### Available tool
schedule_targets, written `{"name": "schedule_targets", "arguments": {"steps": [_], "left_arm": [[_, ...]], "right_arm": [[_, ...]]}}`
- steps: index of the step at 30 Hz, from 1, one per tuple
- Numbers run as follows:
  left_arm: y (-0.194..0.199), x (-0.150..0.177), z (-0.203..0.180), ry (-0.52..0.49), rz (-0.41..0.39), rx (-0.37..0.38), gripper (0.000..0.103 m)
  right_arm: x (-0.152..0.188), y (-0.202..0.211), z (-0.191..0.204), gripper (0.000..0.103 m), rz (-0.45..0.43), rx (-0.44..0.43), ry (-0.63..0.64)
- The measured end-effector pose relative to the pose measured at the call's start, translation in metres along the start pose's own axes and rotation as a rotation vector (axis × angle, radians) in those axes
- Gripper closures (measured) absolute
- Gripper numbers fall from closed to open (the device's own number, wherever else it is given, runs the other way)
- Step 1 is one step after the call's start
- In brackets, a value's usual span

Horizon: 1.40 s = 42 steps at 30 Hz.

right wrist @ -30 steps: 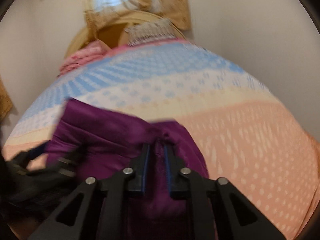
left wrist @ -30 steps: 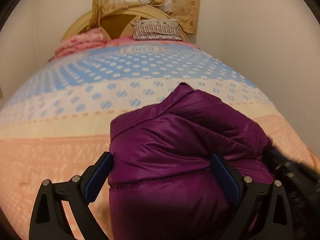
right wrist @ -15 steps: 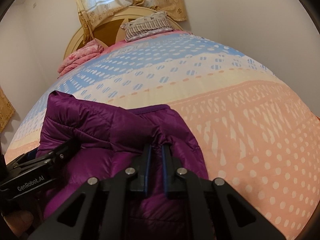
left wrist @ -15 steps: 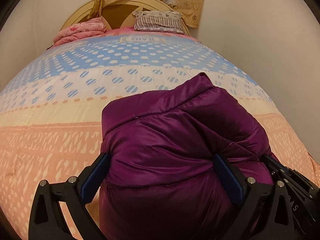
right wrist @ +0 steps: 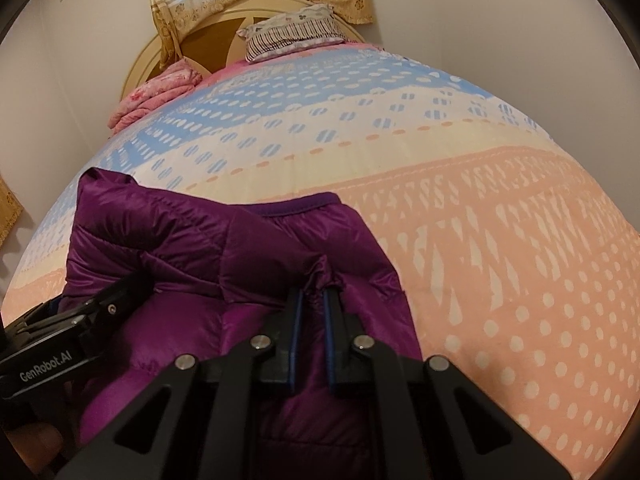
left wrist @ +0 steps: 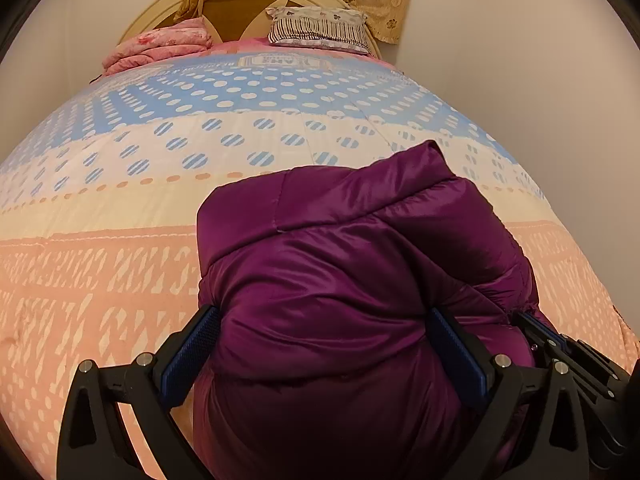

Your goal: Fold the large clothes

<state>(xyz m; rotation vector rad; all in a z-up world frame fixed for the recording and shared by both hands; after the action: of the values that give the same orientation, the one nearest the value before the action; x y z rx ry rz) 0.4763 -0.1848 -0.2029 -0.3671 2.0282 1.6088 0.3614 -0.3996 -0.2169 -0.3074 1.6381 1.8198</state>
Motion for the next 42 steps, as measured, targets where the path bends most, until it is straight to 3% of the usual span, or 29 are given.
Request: {"name": "schedule_targets", "arguments": {"steps": [37, 42], "left_arm": [[-0.0075, -0.0014, 0.0005, -0.014, 0.042, 0.015, 0.001], [-0.0001, -0.0033, 0.0032, -0.02, 0.083, 0.028, 0.001]], "right_arm": [[-0.001, -0.0093, 0.0019, 0.093, 0.029, 0.037, 0.021], [-0.0019, -0.0002, -0.0028, 0.088, 0.015, -0.027, 0.008]]}}
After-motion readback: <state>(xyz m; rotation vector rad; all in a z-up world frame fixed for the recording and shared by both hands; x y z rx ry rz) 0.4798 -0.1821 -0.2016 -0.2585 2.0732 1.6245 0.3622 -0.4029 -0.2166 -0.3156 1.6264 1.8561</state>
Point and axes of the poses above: each gripper's, at about its wrist camera, not at the fingertips, and y roughly against the way its jaws point, z to its left, x to its underside, the point moved 2 cm from there along -y, roughly the way its jaws point, and after that the axes turned 7 degrees about z, right-handed, at the moved point
